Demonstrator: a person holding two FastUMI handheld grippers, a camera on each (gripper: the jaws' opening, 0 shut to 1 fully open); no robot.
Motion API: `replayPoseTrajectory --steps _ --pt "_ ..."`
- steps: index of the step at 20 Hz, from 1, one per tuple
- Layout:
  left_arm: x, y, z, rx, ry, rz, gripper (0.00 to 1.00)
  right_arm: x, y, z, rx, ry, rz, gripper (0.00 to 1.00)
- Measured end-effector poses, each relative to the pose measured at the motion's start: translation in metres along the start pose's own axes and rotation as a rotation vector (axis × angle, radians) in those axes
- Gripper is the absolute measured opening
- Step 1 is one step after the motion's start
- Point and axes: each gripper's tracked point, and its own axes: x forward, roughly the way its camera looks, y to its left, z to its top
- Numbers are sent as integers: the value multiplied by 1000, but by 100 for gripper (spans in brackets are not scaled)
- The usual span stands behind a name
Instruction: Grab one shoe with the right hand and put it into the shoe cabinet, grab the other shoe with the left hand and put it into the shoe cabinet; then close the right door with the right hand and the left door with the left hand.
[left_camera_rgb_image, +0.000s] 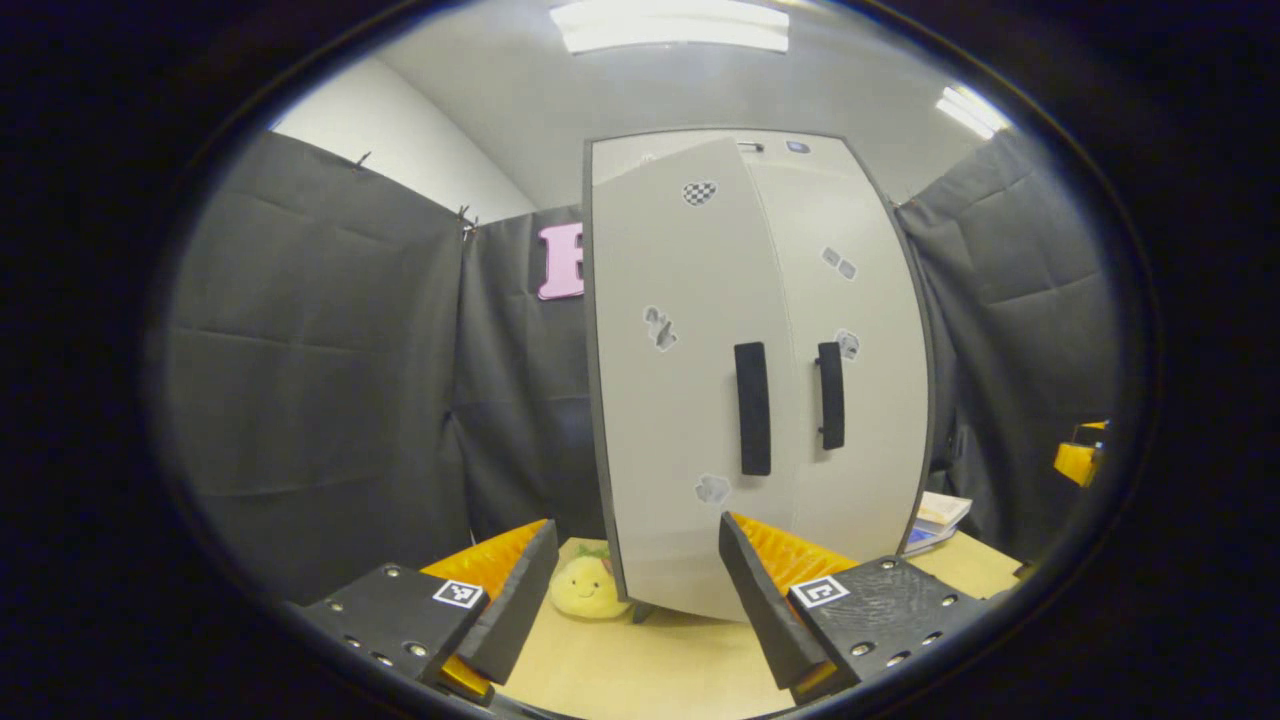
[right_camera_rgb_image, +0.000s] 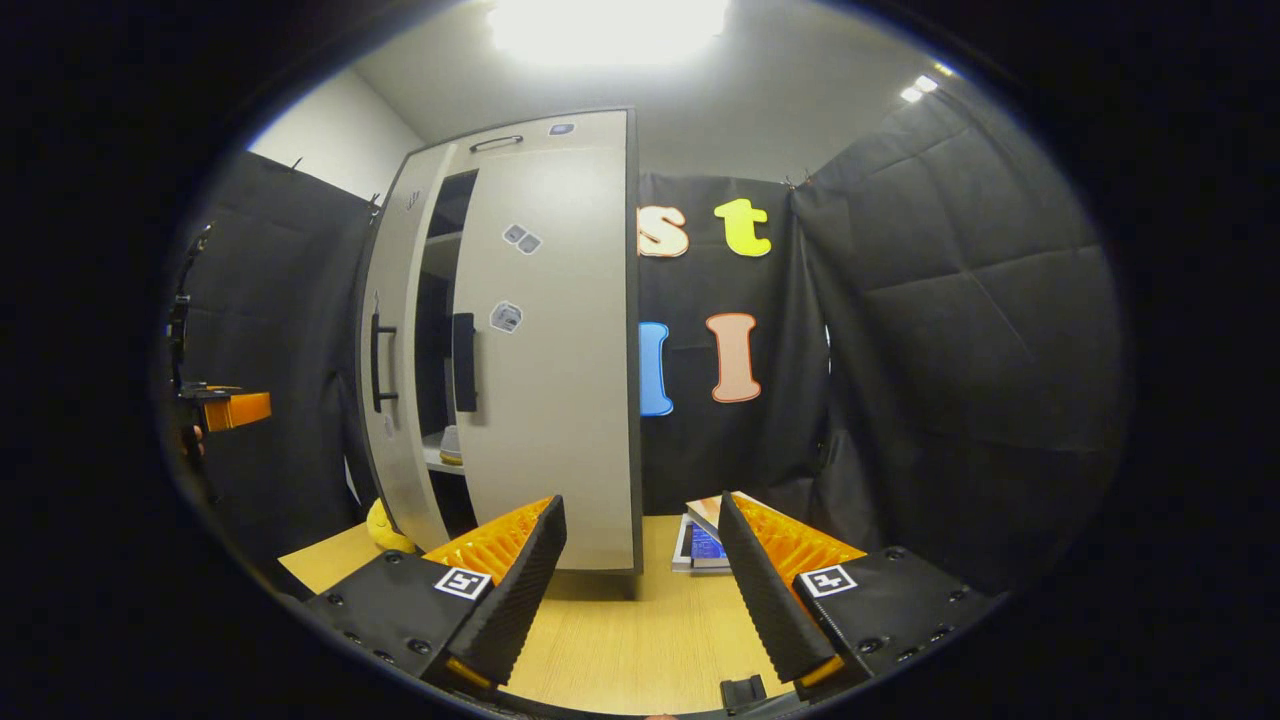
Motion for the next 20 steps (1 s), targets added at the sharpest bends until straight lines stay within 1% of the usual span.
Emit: replayPoseTrajectory --steps 1,2,4,5,7,8,10,11,12,13,20 --pt "-6 4 0 -3 -1 -8 94 -5 9 1 0 -3 3 92" --pt "-13 8 -2 -5 0 -18 94 -8 18 0 -1 -4 4 96" --pt "-23 17 -5 6 -1 -23 94 -15 32 0 -4 -7 7 96" --pt "-29 22 -7 14 -2 -22 94 -18 38 0 -5 -9 9 92" --pt "-35 28 -10 27 -3 -20 94 -22 49 1 -5 -14 11 92" --pt "-38 31 -12 31 -1 -19 94 -24 52 1 -6 -16 10 96" --pt "-44 35 -16 31 3 -23 95 -30 58 2 -3 -20 6 96" --pt "-44 36 -16 28 3 -29 94 -31 60 2 -1 -23 5 96" --pt "-45 38 -19 29 7 -34 94 -33 62 3 -1 -25 1 92" --pt "-44 39 -21 32 10 -36 94 -33 63 4 -2 -29 -2 96" --pt "-46 46 -26 23 18 -46 94 -34 71 10 -1 -46 -11 96"
